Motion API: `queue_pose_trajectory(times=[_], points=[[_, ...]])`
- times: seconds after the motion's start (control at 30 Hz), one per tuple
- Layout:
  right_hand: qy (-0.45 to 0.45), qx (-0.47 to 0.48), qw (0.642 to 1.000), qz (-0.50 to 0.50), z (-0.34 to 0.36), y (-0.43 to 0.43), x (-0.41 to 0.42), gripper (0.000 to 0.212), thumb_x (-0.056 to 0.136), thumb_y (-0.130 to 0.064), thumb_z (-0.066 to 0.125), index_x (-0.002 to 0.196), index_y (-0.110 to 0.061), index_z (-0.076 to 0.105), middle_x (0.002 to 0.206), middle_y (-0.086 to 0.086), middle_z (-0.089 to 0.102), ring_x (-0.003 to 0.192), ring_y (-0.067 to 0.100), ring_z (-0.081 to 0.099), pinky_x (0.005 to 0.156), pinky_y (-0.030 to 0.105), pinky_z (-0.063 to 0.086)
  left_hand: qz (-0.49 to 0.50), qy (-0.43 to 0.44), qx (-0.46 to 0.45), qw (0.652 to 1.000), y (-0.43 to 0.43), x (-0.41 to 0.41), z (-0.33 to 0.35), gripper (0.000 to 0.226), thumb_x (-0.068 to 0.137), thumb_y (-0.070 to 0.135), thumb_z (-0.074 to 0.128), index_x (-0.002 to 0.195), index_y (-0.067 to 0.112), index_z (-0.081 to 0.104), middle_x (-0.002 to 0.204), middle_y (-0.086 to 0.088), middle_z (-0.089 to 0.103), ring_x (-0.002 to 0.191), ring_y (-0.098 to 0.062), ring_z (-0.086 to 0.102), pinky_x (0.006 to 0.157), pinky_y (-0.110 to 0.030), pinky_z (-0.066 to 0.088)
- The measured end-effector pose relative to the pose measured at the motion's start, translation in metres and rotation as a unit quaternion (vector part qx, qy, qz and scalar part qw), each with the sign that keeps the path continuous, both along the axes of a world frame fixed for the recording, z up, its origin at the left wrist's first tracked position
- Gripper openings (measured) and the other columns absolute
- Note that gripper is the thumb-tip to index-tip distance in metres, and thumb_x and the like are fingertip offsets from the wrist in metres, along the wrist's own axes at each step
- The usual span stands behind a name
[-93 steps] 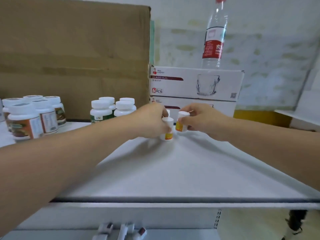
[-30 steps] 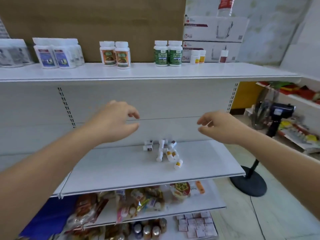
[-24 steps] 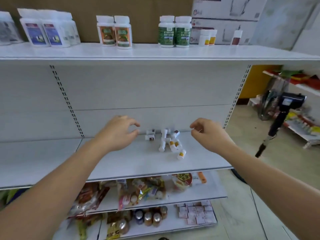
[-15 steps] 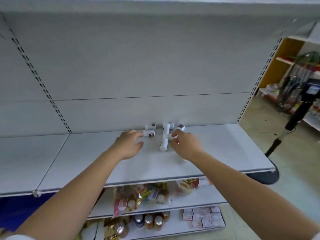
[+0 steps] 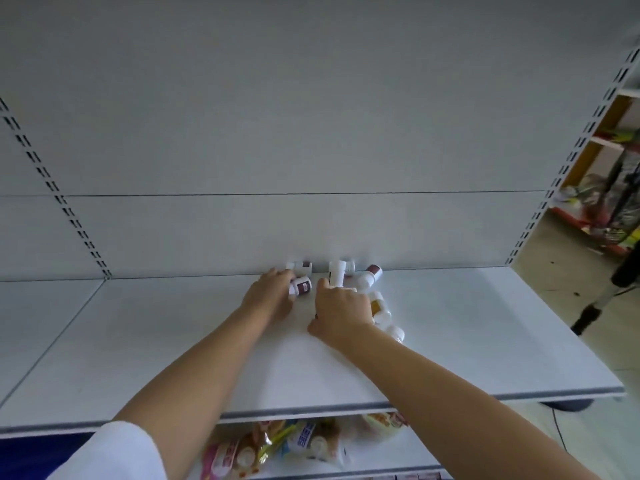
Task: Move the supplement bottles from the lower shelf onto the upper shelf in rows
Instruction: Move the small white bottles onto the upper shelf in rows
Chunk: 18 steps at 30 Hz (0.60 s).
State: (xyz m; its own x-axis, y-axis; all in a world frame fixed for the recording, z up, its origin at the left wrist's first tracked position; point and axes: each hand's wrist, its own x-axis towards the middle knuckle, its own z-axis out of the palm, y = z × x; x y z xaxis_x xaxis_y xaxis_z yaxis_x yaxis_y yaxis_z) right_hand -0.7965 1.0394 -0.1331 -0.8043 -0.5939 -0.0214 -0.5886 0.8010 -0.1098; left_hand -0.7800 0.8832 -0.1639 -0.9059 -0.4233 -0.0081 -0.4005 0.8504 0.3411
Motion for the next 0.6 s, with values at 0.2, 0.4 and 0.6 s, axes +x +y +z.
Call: queue_pose_trajectory(times=[0.2, 0.4, 0.6], points=[[-0.301, -0.299, 0.894, -0.141, 0.055, 0.025, 0.017, 0.028, 0.087, -0.04, 0.058, 0.105, -0.018, 0.063, 0.078, -0.007, 0.047, 0.067, 0.012, 0.054, 0.066, 0.021, 0.042, 0.034, 0.136, 0.239, 0.961, 0.005, 0.058, 0.063, 0.022, 0.065, 0.042, 0.058, 0.067, 0.019, 0.06, 0.067, 0.003, 0.058, 0.062, -0.017, 0.051, 0.057, -0.026, 0.035], [-0.528, -0.587, 0.586, -0.182, 0.136, 0.057, 0.062, 0.012, 0.092, -0.01, 0.047, 0.086, -0.003, 0.055, 0.079, 0.01, 0.059, 0.066, 0.023, 0.061, 0.051, 0.025, 0.049, 0.055, 0.24, 0.469, 0.849, 0.034, 0.129, 0.15, 0.016, 0.083, 0.027, 0.073, 0.094, 0.017, 0.066, 0.097, -0.004, 0.067, 0.082, -0.015, 0.063, 0.082, -0.032, 0.051], [-0.555, -0.606, 0.558, -0.117, 0.23, 0.109, 0.121, 0.01, 0.09, -0.023, 0.043, 0.085, -0.016, 0.046, 0.064, 0.005, 0.054, 0.049, 0.016, 0.046, 0.045, 0.022, 0.033, -0.013, 0.279, 0.545, 0.791, 0.098, 0.191, 0.259, 0.007, 0.092, 0.021, 0.064, 0.095, 0.015, 0.067, 0.084, -0.001, 0.067, 0.078, -0.018, 0.069, 0.084, -0.043, 0.058]])
